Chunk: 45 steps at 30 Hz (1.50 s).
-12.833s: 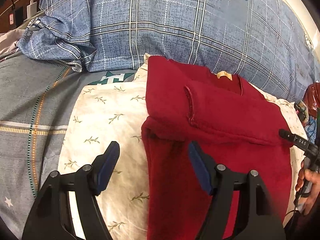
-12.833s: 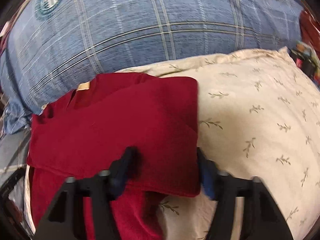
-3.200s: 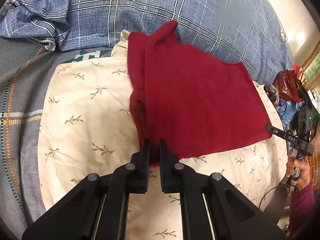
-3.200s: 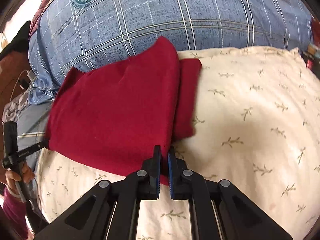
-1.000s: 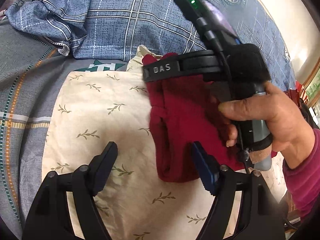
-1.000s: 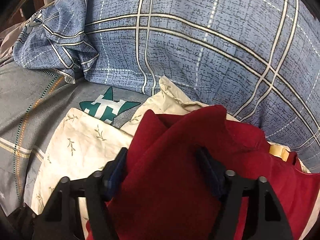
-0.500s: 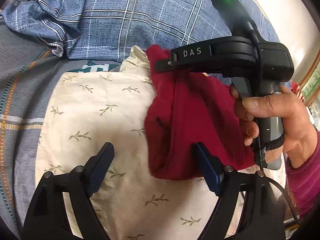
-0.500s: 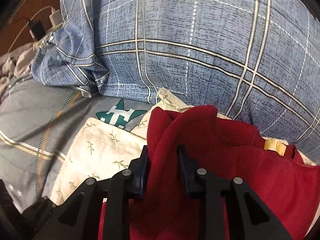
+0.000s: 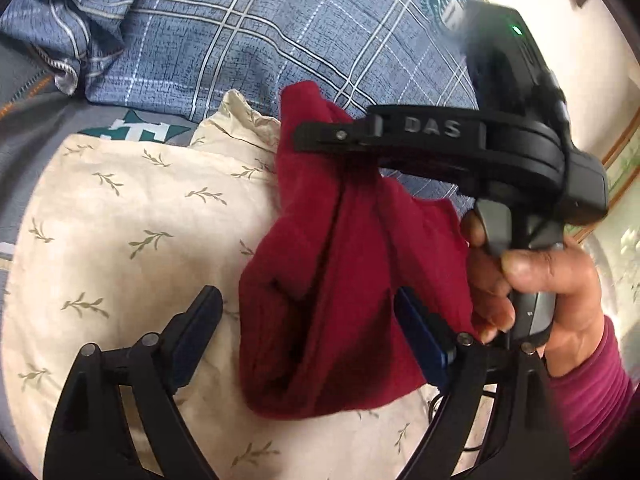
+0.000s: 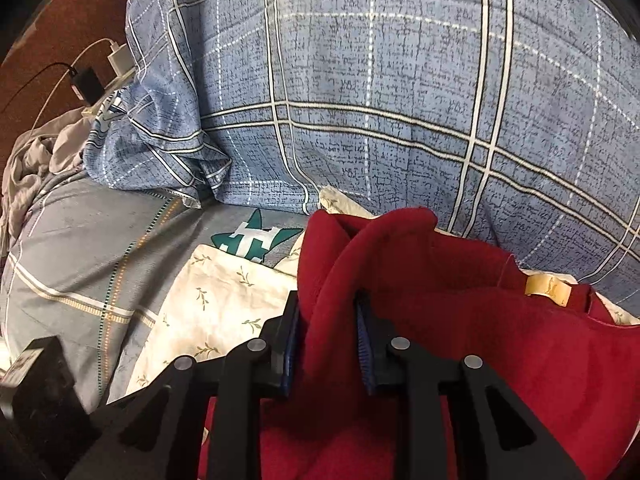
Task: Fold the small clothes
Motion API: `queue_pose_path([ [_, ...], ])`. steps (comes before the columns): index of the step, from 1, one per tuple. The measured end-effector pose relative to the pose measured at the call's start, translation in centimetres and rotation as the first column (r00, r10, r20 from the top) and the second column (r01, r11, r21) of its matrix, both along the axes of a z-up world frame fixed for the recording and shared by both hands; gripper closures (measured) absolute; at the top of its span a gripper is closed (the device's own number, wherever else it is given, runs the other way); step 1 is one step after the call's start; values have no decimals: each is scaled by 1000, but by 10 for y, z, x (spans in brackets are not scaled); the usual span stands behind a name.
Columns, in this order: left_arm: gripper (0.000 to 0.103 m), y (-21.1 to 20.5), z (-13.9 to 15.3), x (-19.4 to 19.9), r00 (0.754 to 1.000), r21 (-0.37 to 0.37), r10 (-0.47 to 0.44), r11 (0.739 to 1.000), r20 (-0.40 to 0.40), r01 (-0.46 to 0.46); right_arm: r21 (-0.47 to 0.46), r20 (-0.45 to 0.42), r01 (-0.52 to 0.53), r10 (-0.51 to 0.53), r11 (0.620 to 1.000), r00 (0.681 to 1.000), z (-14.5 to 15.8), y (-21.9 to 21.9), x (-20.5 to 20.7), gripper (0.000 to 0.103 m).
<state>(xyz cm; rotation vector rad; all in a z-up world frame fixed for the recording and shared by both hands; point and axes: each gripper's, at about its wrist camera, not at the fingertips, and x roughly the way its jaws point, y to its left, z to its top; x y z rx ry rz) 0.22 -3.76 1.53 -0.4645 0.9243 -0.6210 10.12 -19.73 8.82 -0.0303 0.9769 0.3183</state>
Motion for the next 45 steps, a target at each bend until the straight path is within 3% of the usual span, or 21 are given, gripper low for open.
queue_pose_path([
  [2, 17, 0, -1, 1, 1000, -14, 4, 1000, -2, -4, 3, -9, 1, -1, 1000, 1000, -1, 0, 2, 78],
  [4, 37, -3, 1, -1, 1000, -18, -11, 1000, 5, 12, -9, -18, 1, -1, 1000, 1000, -3, 2, 4, 78],
  [5, 39, -5, 0, 0, 1000, -7, -17, 1000, 0, 17, -15, -22, 0, 0, 1000, 1000, -5, 4, 6, 78],
  [8, 41, -9, 0, -2, 1000, 29, -16, 999, 13, 16, -28, -37, 3, -4, 1000, 999, -13, 11, 12, 78],
  [15, 42, -9, -2, -3, 1000, 36, -12, 999, 12, 12, -57, -58, -10, 6, 998, 998, -13, 14, 14, 77],
  [20, 46, -10, 0, -7, 1000, 46, -10, 999, 16, 9, -83, -89, -20, 12, 996, 996, -16, 21, 21, 67],
  [23, 47, -12, 2, -9, 1000, 52, -14, 999, 21, 13, -119, -125, -34, 19, 992, 992, -20, 31, 27, 51],
  [25, 47, -13, 1, -10, 1000, 60, -16, 998, 26, 14, -154, -148, -52, 29, 987, 989, -26, 40, 32, 33],
  [29, 47, -15, 1, -12, 999, 65, -20, 998, 27, 18, -254, -168, -87, 44, 963, 985, -43, 56, 38, 27],
  [30, 47, -16, 1, -13, 999, 68, -20, 998, 28, 18, -279, -154, -85, 43, 957, 987, -46, 58, 37, 30],
  [32, 47, -19, 1, -14, 999, 71, -16, 997, 28, 14, -310, -111, -71, 38, 948, 993, -45, 55, 32, 48],
  [34, 43, -20, 2, -16, 999, 80, -13, 997, 33, 11, -259, -85, -63, 42, 964, 996, -38, 46, 26, 67],
  [36, 41, -22, 3, -19, 999, 89, -7, 996, 42, 4, -203, -68, -51, 38, 978, 997, -30, 34, 21, 76],
  [40, 43, -25, 7, -26, 999, 110, 0, 994, 47, -5, -75, -22, -37, 35, 996, 999, -6, 7, 5, 80],
  [41, 47, -26, 9, -28, 999, 107, -5, 994, 44, 1, -60, -16, -32, 31, 998, 999, -2, 4, 3, 80],
  [43, 71, -31, 18, -34, 998, 109, -27, 994, 54, 21, -18, -4, -25, 25, 1000, 1000, 5, -8, -3, 81],
  [45, 77, -35, 29, -39, 996, 137, -38, 990, 85, 26, 14, 7, -16, 16, 1000, 1000, 12, -17, -6, 82],
])
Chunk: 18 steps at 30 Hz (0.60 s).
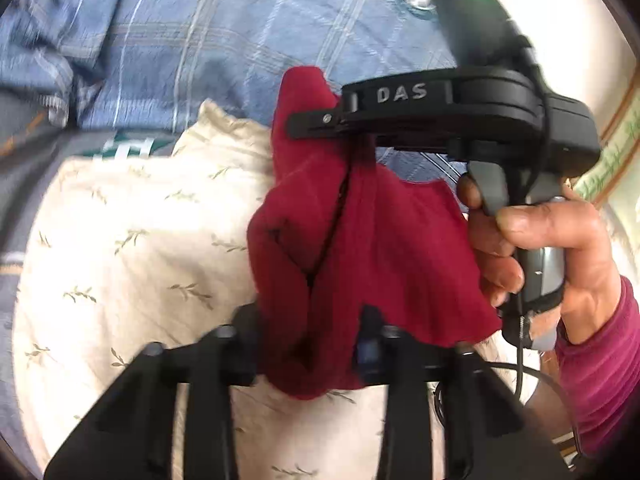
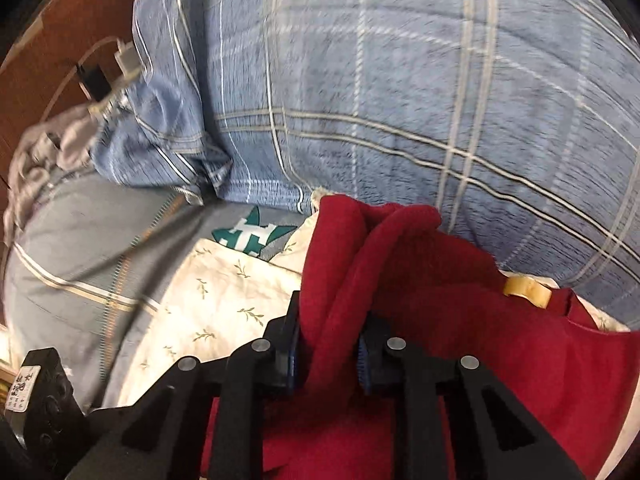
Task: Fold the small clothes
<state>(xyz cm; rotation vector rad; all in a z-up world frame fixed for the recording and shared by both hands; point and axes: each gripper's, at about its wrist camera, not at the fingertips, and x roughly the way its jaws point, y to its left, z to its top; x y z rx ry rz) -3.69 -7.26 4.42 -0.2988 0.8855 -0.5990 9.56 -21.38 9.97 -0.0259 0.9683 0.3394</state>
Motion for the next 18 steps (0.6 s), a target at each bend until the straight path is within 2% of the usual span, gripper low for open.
queue_pose_path([
  [4, 84, -18, 24, -9, 999, 19, -27, 999, 31, 26, 57, 31, 27, -29, 998, 999, 21, -20, -8, 83],
  [9, 86, -56, 53, -12, 992, 38, -93, 995, 81, 90, 97, 71, 71, -78, 993, 994, 49, -66, -25, 84],
  [13, 87, -96, 72, -22, 979, 59, -171, 985, 112, 165, 112, 85, 121, -131, 986, 988, 57, -112, -44, 86],
  [18, 87, -157, 76, -26, 957, 89, -263, 963, 122, 254, 134, 78, 205, -217, 969, 973, 56, -175, -65, 87],
])
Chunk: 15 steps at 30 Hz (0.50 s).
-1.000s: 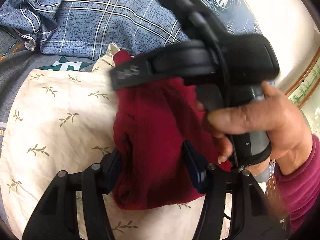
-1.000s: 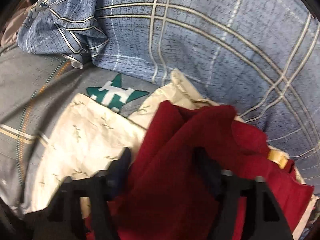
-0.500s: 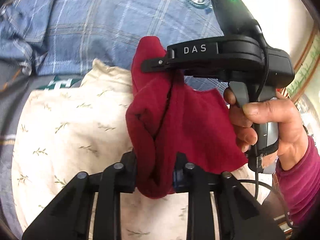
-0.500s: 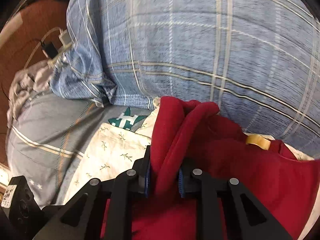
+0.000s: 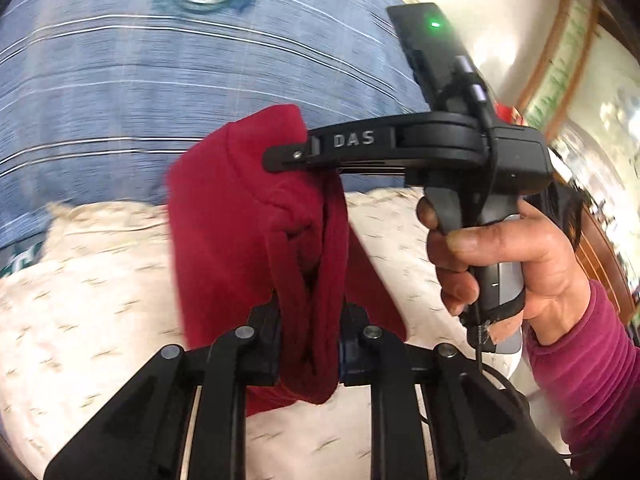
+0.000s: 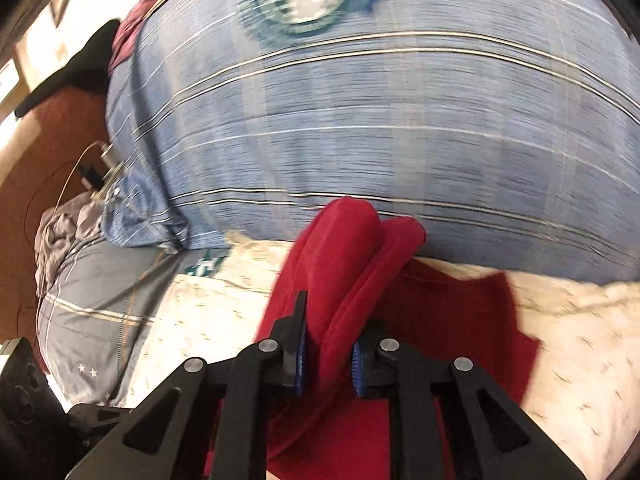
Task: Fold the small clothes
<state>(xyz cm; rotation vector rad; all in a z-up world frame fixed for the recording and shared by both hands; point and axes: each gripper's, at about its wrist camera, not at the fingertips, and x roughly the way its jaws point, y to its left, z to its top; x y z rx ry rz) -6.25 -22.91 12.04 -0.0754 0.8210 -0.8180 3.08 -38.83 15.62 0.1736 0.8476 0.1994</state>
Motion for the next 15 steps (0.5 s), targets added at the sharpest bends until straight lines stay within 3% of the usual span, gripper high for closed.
queue_pose_path([
  [6, 87, -70, -26, 3, 996, 37, -79, 996, -43, 80, 23, -40, 116, -115, 993, 993, -29, -64, -6, 88],
  [9, 86, -94, -45, 9, 990, 49, -99, 993, -98, 104, 16, -102, 175, -172, 985, 980, -59, -86, 0, 88],
  [12, 69, -100, -51, 7, 982, 43, -129, 990, -141, 137, 51, -144, 196, -187, 979, 972, -80, -97, -1, 84],
  [14, 59, -91, -42, 0, 979, 46, -154, 986, -131, 161, 116, -142, 215, -198, 970, 970, -74, -103, -12, 76],
  [15, 54, -83, -35, -6, 980, 52, -163, 984, -111, 170, 128, -149, 224, -204, 966, 967, -70, -103, -17, 64],
])
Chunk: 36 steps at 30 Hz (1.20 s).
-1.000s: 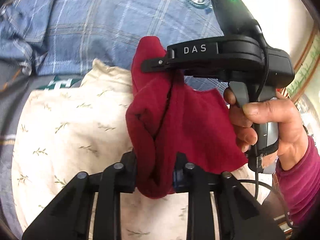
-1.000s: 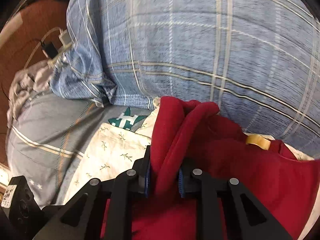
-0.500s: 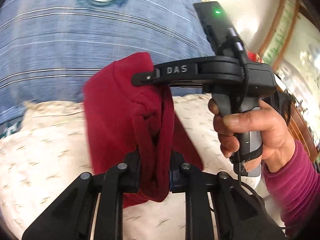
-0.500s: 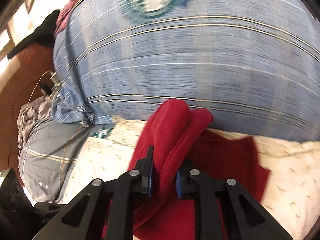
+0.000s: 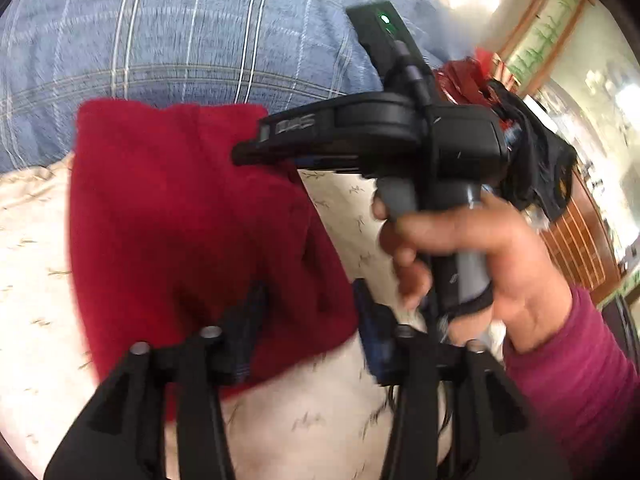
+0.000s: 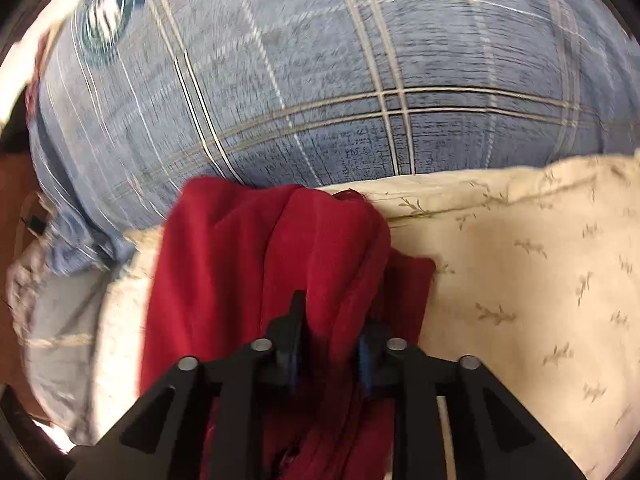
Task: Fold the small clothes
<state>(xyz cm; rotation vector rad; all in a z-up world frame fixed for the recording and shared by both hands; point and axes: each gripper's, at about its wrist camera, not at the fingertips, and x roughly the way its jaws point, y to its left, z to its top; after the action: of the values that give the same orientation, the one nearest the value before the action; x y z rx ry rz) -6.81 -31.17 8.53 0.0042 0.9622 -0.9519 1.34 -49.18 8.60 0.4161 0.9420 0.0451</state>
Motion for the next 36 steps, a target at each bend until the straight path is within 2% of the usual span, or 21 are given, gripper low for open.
queue_pose_path([
  [1, 50, 14, 9, -7, 999, 0, -3, 1000, 32, 3, 13, 6, 4, -4, 1000, 1000, 7, 0, -9, 54],
  [3, 47, 39, 21, -21, 994, 9, 13, 1000, 107, -14, 35, 52, -25, 23, 999, 998, 20, 8, -31, 48],
  [6, 46, 70, 29, -25, 967, 61, 86, 993, 242, -104, 13, 90, -53, 52, 998, 995, 29, 25, -57, 38],
  [8, 46, 78, 23, -22, 960, 82, 124, 985, 250, -149, -28, 78, -70, 72, 997, 994, 26, 44, -65, 38],
  [9, 46, 79, 18, -17, 964, 89, 143, 982, 225, -166, -50, 60, -74, 77, 996, 995, 20, 52, -67, 39],
  [10, 46, 81, 12, -12, 967, 93, 163, 979, 196, -183, -67, 47, -77, 80, 995, 996, 16, 53, -71, 48],
  [11, 46, 82, 8, -10, 968, 91, 170, 978, 188, -189, -96, 35, -76, 80, 992, 996, 10, 58, -75, 62],
  [12, 46, 81, 5, -14, 967, 92, 175, 977, 183, -194, -109, 31, -75, 79, 991, 996, 8, 58, -77, 90],
  [15, 46, 81, -10, -13, 970, 107, 176, 975, 165, -195, -106, 55, -47, 53, 993, 997, 0, 46, -96, 90],
  [17, 46, 85, -18, -13, 972, 119, 178, 973, 152, -197, -82, 19, -42, 44, 996, 999, -11, 35, -102, 90],
  [20, 46, 86, -20, -11, 973, 123, 192, 970, 127, -208, -35, 38, -42, 43, 999, 998, -4, 29, -106, 88],
  [23, 46, 89, -13, -7, 967, 92, 212, 970, 139, -225, -18, 106, 10, -8, 1000, 994, 16, 21, -114, 63],
  [24, 45, 88, -11, -5, 964, 90, 218, 968, 150, -233, -12, 134, 39, -37, 999, 990, 22, 17, -111, 39],
  [25, 45, 86, -11, -1, 961, 92, 228, 965, 157, -244, -4, 151, 68, -66, 998, 986, 25, 15, -105, 26],
  [28, 45, 80, -15, 8, 960, 99, 245, 961, 134, -259, 6, 112, 68, -68, 998, 991, 13, 12, -77, 26],
  [29, 45, 78, -17, 9, 960, 103, 248, 960, 127, -261, 4, 83, 57, -57, 998, 995, 5, 12, -66, 27],
  [30, 45, 76, -20, 10, 961, 112, 248, 959, 125, -262, 1, 47, 45, -45, 999, 998, -4, 13, -56, 42],
  [31, 45, 73, -23, 10, 961, 126, 246, 957, 125, -261, -24, 15, 32, -32, 999, 999, -10, 16, -45, 75],
  [34, 45, 72, -29, 10, 962, 139, 245, 955, 125, -261, -158, 96, 22, -7, 987, 995, 3, 27, -46, 89],
  [36, 38, 71, -30, 11, 961, 139, 245, 955, 126, -261, -228, 108, 36, -11, 973, 994, 2, 30, -48, 92],
])
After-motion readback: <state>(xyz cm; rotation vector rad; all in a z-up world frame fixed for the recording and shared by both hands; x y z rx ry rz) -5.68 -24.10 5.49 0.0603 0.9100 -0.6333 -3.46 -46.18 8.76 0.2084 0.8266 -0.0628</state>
